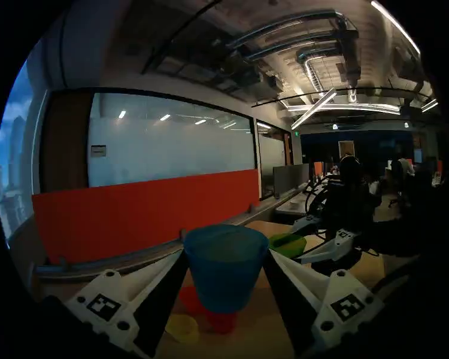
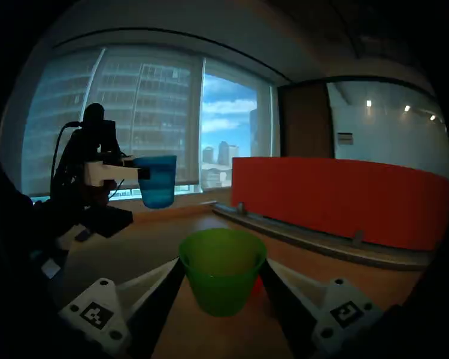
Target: Pour water
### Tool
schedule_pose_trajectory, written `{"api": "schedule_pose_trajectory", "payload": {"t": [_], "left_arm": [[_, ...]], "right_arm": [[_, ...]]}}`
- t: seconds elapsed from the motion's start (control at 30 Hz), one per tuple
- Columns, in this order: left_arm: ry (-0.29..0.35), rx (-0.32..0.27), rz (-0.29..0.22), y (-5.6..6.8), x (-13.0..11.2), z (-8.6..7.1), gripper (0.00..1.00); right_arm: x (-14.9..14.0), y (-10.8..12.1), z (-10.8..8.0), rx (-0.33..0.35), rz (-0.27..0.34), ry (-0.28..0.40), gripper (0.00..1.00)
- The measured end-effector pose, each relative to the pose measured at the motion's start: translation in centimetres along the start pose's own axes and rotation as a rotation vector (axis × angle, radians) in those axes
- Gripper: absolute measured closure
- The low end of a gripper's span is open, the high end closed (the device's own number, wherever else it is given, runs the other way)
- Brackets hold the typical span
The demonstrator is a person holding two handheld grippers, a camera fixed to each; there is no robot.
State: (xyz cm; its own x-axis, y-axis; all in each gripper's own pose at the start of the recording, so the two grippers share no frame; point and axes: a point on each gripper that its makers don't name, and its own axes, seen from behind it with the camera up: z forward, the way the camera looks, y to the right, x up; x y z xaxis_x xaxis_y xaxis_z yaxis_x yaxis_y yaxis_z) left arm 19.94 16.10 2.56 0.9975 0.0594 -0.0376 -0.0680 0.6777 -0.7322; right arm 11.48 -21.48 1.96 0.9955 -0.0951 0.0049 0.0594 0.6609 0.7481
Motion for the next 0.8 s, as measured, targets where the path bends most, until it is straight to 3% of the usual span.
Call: {"api": "schedule_pose_trajectory", "payload": {"t": [0.8], "left_arm": [[0.028, 0.05, 0.241, 0.0, 2.9, 0.4, 0.15]], "right_arm": [[-0.1, -5.3, 1.7, 0.128, -0.008, -0.001, 0.1]]}}
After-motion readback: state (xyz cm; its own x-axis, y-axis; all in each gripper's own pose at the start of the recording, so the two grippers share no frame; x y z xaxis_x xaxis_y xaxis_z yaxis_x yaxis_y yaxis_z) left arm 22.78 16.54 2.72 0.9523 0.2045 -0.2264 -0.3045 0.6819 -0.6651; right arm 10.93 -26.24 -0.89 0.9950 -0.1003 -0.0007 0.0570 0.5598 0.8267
